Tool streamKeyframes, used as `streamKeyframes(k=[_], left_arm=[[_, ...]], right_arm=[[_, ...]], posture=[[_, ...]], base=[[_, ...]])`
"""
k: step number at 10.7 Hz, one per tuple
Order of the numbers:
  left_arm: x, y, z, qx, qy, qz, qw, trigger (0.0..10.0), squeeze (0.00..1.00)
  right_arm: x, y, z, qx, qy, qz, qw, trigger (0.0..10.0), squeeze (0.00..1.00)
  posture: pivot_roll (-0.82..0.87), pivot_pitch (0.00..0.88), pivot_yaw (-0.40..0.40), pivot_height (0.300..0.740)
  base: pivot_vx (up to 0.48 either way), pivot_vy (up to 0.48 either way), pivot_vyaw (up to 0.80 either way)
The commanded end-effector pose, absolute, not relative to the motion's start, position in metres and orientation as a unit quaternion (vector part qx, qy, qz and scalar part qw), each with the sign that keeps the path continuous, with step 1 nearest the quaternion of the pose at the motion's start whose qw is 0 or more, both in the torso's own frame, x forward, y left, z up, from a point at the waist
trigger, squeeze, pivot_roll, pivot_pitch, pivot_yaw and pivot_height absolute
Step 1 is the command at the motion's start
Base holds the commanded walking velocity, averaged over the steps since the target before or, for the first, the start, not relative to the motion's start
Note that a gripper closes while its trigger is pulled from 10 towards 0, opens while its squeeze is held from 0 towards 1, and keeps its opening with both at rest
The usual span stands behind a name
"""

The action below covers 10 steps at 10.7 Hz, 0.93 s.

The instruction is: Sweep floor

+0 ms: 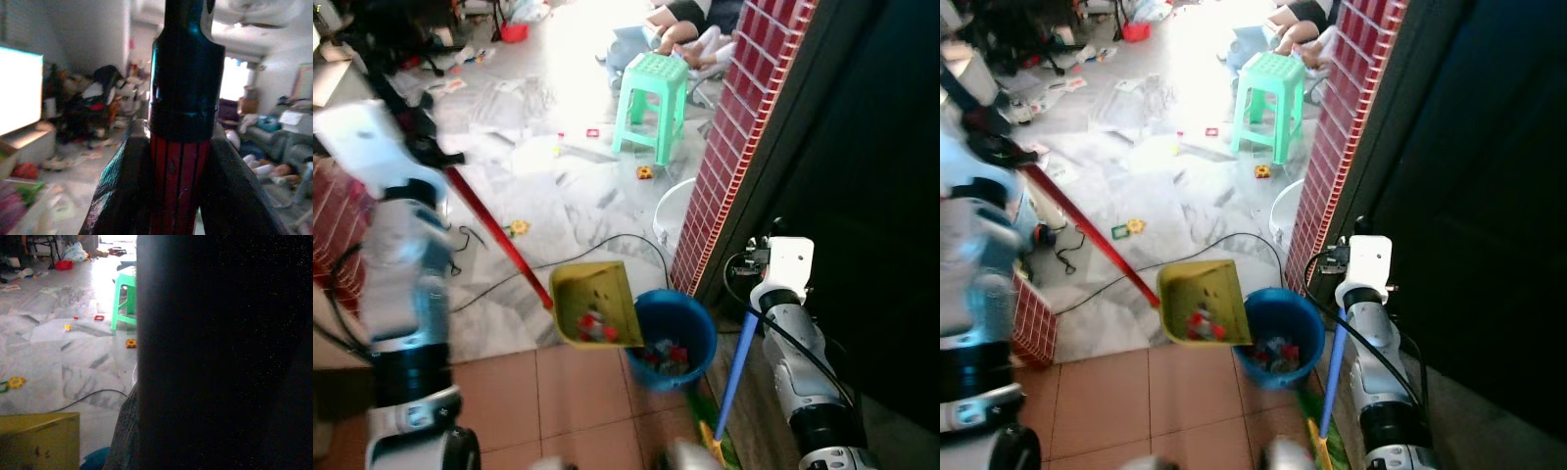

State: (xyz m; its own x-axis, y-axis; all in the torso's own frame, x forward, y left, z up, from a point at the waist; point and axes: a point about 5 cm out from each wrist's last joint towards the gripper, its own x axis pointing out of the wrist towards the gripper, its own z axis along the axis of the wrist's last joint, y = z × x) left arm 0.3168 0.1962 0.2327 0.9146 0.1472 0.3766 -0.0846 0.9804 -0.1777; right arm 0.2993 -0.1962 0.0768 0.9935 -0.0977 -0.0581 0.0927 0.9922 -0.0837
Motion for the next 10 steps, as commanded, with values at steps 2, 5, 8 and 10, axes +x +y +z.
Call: streamKeyframes(k=[2,5,8,10], left_arm=[[0.315,0.170,0.234,-0.082,-0.219,0.013,0.972,10.0,0.00],[0.319,0.129,0.225,-0.052,-0.225,-0.058,0.971,10.0,0.00],[0.314,0.080,0.219,-0.009,-0.241,-0.164,0.957,10.0,0.00],[0.303,0.032,0.227,-0.017,-0.256,-0.283,0.924,10.0,0.00]], right_arm=[[0.306,-0.197,0.093,-0.064,-0.004,-0.044,0.997,10.0,0.00],[0.307,-0.199,0.094,-0.064,-0.006,-0.045,0.997,10.0,0.00],[0.309,-0.197,0.095,-0.063,-0.008,-0.043,0.997,10.0,0.00],[0.312,-0.194,0.096,-0.061,-0.010,-0.040,0.997,10.0,0.00]], posture=[[-0.06,0.000,-0.014,0.740],[-0.07,0.000,-0.013,0.740],[-0.07,0.000,-0.014,0.740],[-0.06,0.000,-0.015,0.740]], base=[[0.000,0.000,0.00],[0.000,0.000,0.00],[0.000,0.000,0.00],[0.000,0.000,0.00]])
